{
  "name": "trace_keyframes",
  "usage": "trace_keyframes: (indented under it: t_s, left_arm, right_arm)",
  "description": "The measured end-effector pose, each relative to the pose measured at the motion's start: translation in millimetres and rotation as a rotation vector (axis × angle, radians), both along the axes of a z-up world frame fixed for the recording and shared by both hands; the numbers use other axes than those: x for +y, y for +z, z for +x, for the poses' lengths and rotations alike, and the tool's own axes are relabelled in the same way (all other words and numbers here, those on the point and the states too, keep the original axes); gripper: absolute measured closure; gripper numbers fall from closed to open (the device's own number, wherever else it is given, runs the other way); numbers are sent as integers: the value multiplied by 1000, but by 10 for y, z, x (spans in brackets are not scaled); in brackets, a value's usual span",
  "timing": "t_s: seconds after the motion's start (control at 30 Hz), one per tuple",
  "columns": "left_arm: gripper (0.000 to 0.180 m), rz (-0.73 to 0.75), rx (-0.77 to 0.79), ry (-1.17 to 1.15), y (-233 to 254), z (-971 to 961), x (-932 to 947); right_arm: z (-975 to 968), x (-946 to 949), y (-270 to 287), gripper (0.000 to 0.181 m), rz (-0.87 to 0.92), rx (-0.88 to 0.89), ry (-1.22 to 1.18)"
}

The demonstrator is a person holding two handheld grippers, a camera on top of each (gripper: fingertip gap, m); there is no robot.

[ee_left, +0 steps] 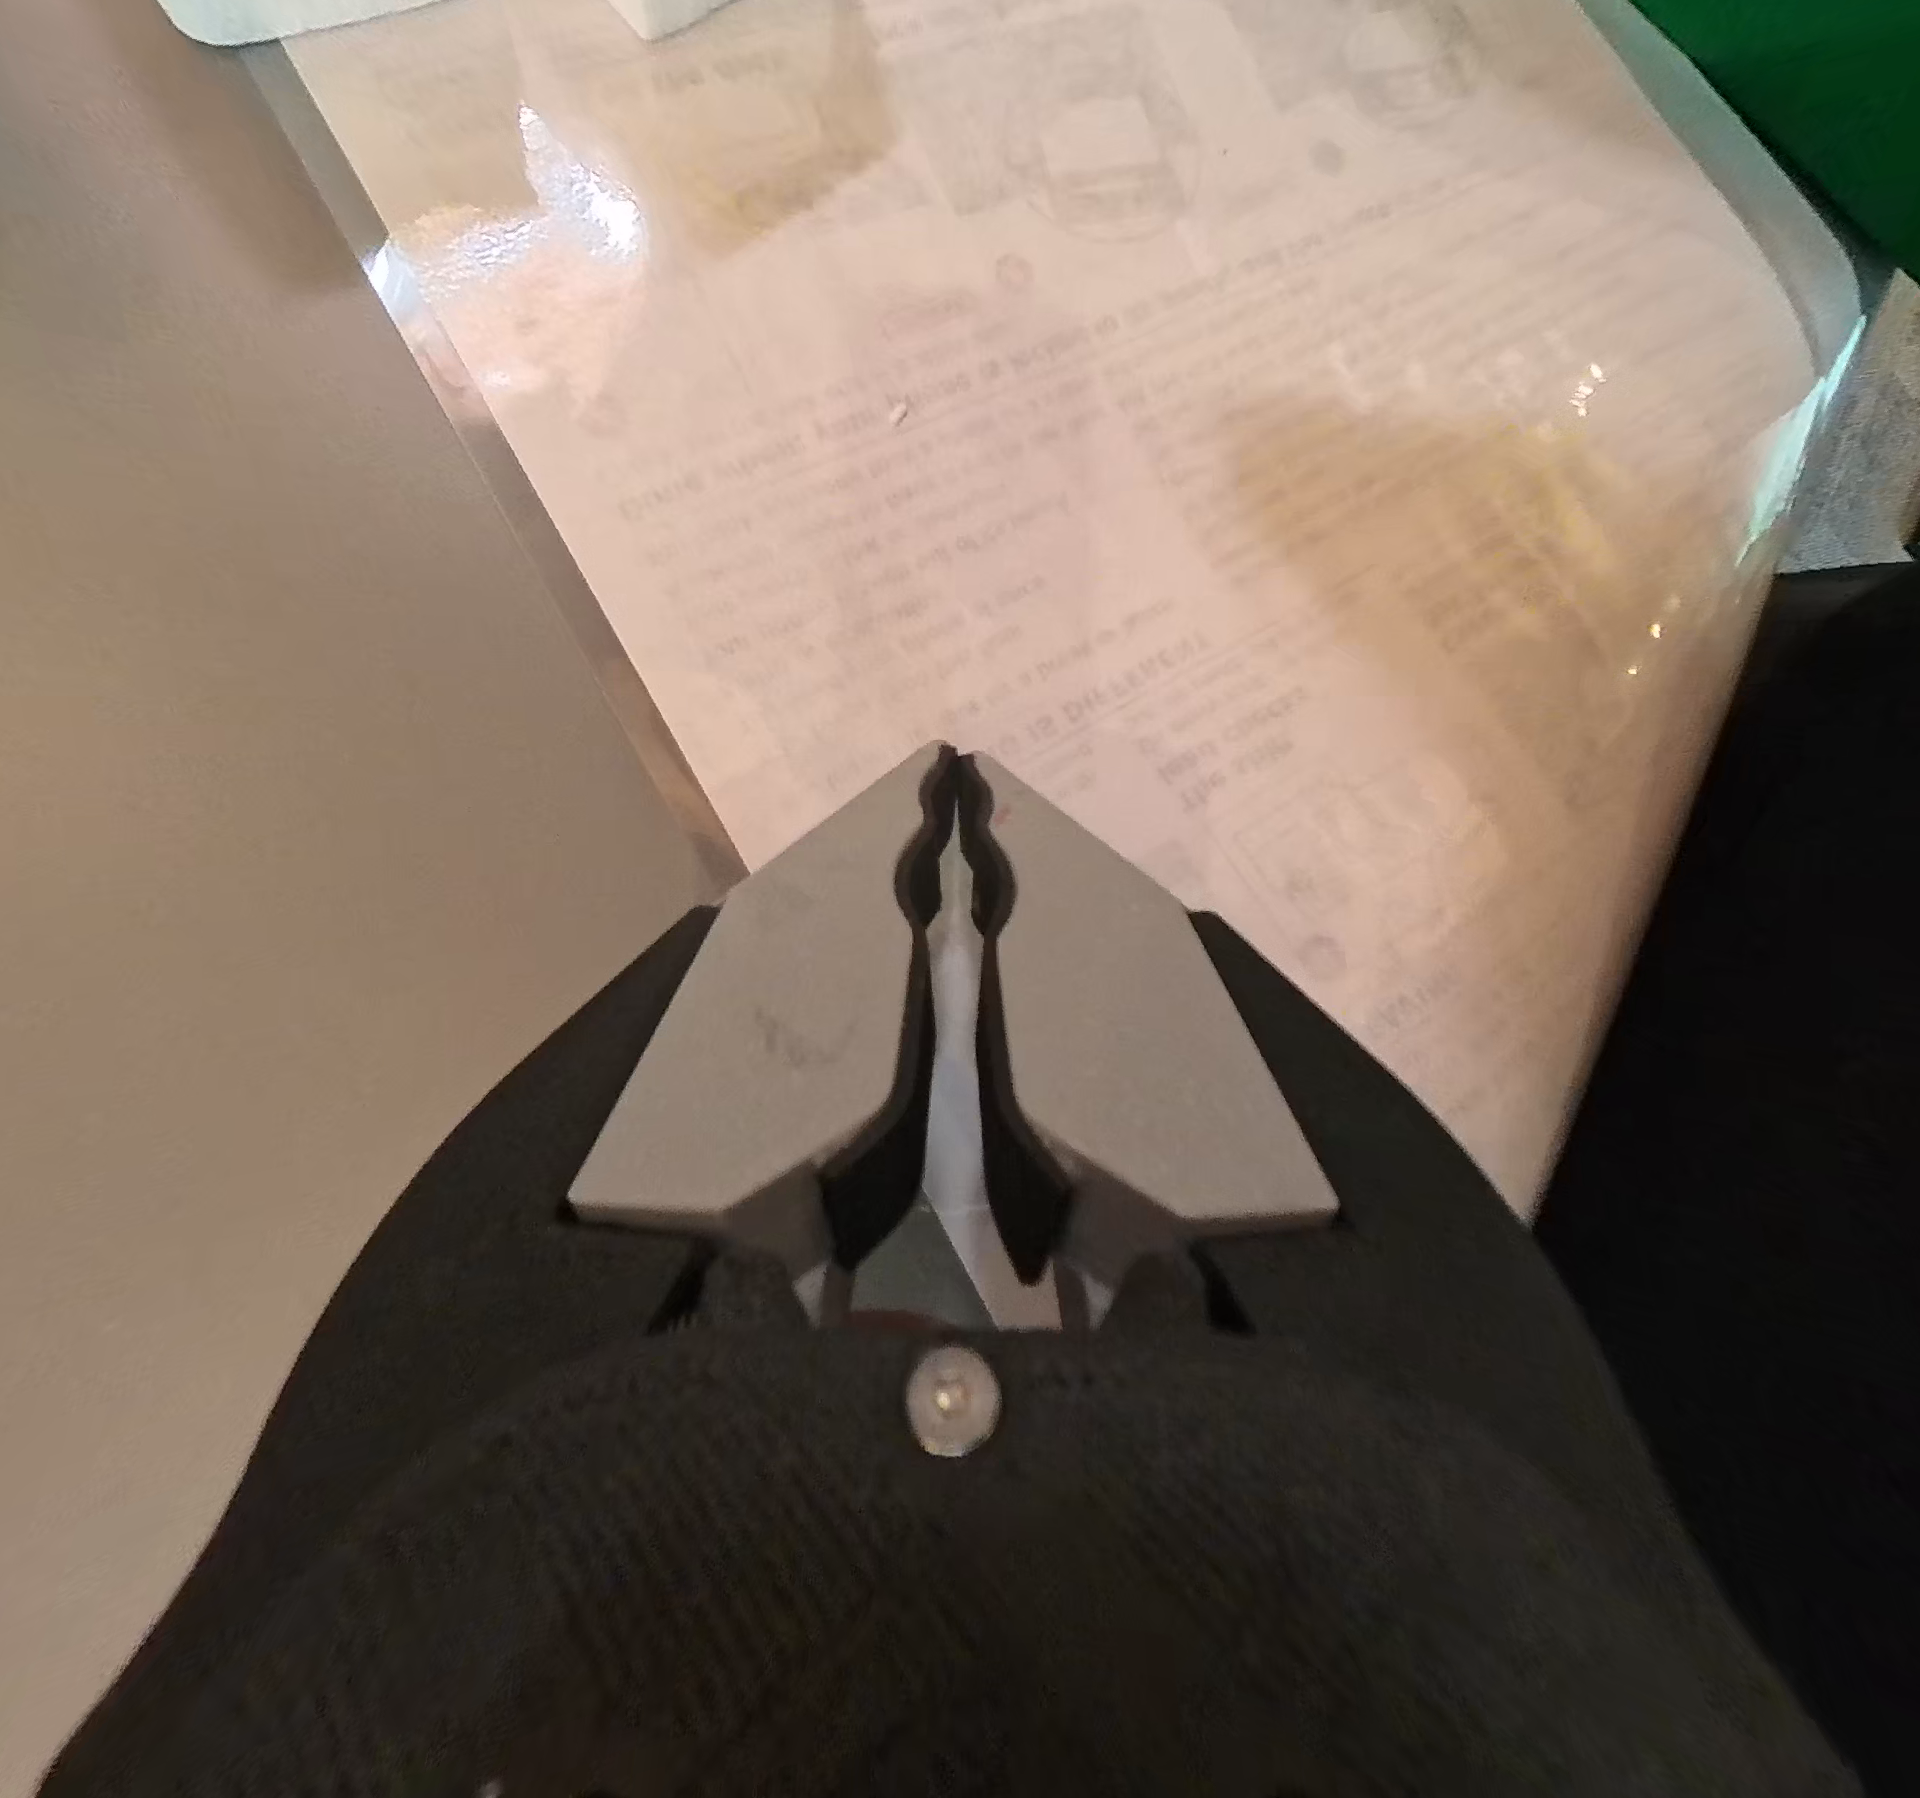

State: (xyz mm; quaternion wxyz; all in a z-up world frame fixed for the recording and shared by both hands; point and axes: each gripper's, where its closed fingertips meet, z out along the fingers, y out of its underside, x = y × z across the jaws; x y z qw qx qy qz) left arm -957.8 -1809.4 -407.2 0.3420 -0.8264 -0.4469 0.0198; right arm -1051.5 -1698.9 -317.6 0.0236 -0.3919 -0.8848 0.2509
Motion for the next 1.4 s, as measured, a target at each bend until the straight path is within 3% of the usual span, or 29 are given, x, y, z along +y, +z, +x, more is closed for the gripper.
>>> trace_keyframes:
  t_s: [0.37, 0.5, 0.6, 0.73, 0.93, 1.17, 1.33, 1.37, 1.4]
  left_arm:
    - [180, -10, -4, -10, -1, 0, 0]
    - [180, -15, -7, -12, 0, 0, 2]
    - [180, 24, -68, 3, 6, 31, 18]
    - [180, 126, -169, -22, 81, 86, 63]
    - [180, -89, 140, 132, 467, -802, -587]
    - [180, -297, 87, 257, 401, -1671, -1120]
    - [180, -232, 148, 206, 550, -1825, -1017]
    - [137, -173, 158, 205, 627, -1820, -991]
    - [74, -111, 163, 193, 698, -1794, -959]
  right_arm:
    - [575, -135, -636, 158, 18, -225, 133]
    - [485, -180, -854, 154, 59, -205, 162]
    - [356, -161, -912, 178, 73, -193, 162]
    - [352, -153, -916, 181, 26, -278, 135]
    - [353, -157, -915, 181, 0, -263, 123]
    - [356, -154, -915, 181, 10, -206, 134]
    - [359, -152, -913, 181, -11, -213, 122]
    - [359, -151, -912, 181, -13, -214, 122]
    - [359, -151, -912, 181, -14, -213, 123]
